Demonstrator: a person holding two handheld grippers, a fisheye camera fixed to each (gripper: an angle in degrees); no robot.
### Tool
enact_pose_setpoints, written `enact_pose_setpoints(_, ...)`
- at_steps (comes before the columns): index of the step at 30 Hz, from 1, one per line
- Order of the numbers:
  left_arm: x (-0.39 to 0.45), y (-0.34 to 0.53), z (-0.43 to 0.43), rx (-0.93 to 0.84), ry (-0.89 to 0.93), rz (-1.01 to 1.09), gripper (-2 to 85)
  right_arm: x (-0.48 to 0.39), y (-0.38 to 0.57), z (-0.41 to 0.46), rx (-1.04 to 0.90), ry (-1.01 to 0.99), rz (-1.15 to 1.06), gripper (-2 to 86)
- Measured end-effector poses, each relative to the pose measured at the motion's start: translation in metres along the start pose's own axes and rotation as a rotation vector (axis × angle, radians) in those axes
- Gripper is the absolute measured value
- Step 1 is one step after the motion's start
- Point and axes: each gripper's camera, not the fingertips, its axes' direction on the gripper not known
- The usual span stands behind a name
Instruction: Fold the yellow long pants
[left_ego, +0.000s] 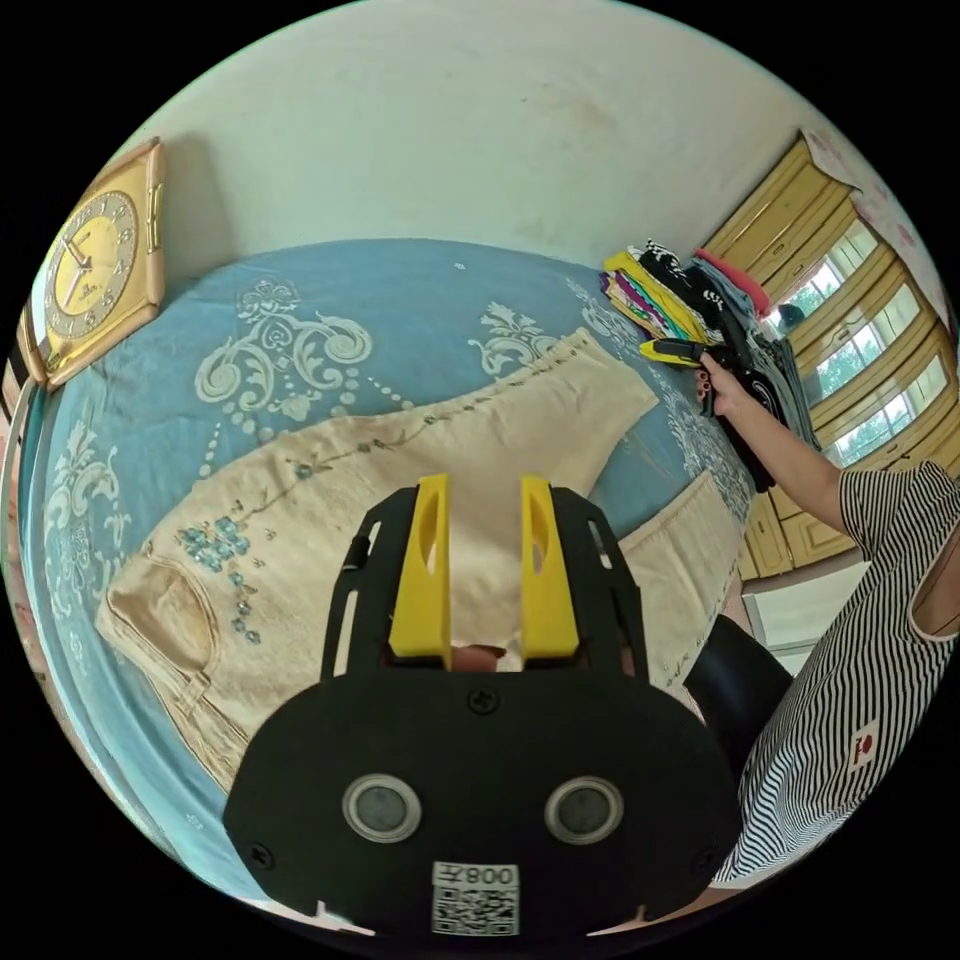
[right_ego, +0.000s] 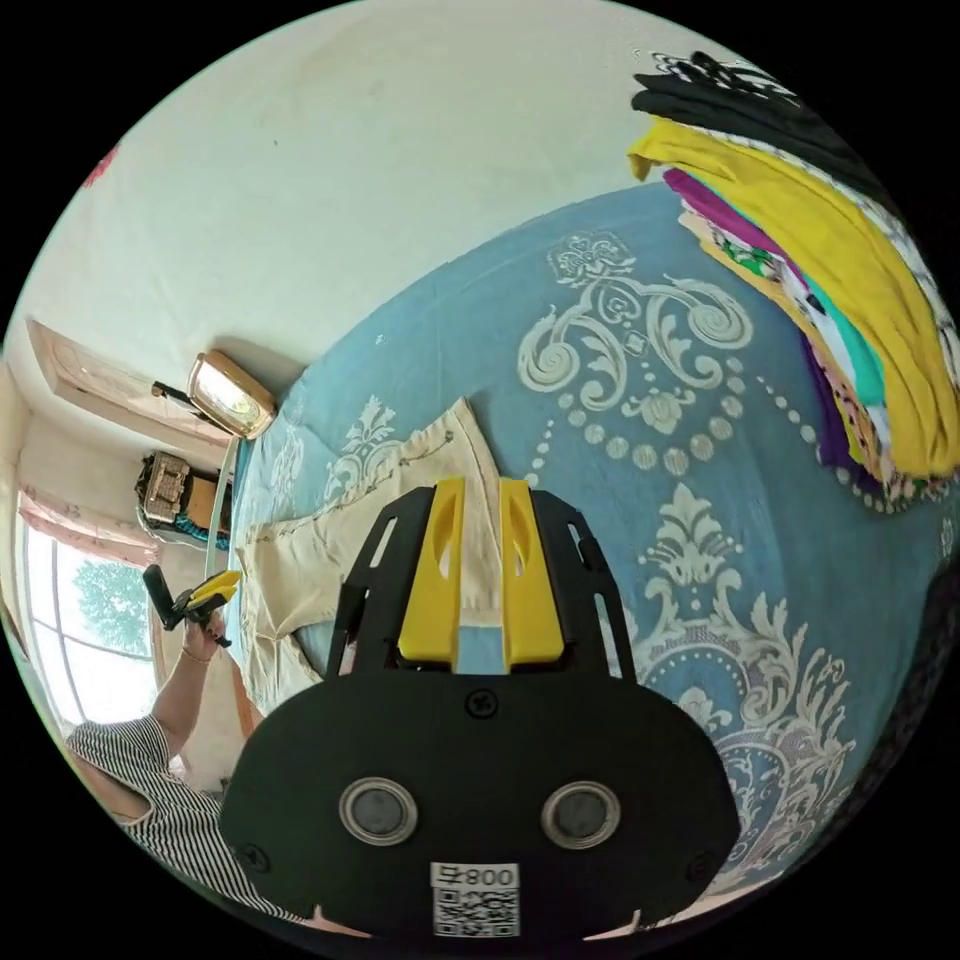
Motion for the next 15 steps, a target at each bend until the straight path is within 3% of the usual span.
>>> enact_pose_setpoints(5, -0.035, -0.067, 0.016, -0.125, -0.14, 0.038, 12.2, -0.056, -0.053, 0.043, -0.057, 0.057, -0.1, 7.2)
enact_pose_setpoints(10, -0.051, -0.107, 0.044, -0.257, -0.167, 0.076, 12.3, -0.089, -0.083, 0.095, -0.196, 0.19, -0.153, 7.0)
enact_pose_setpoints(15, -0.058, -0.125, 0.058, -0.33, -0.213, 0.088, 10.2, -0.113, -0.079, 0.105, -0.158, 0.243, -0.194, 5.2)
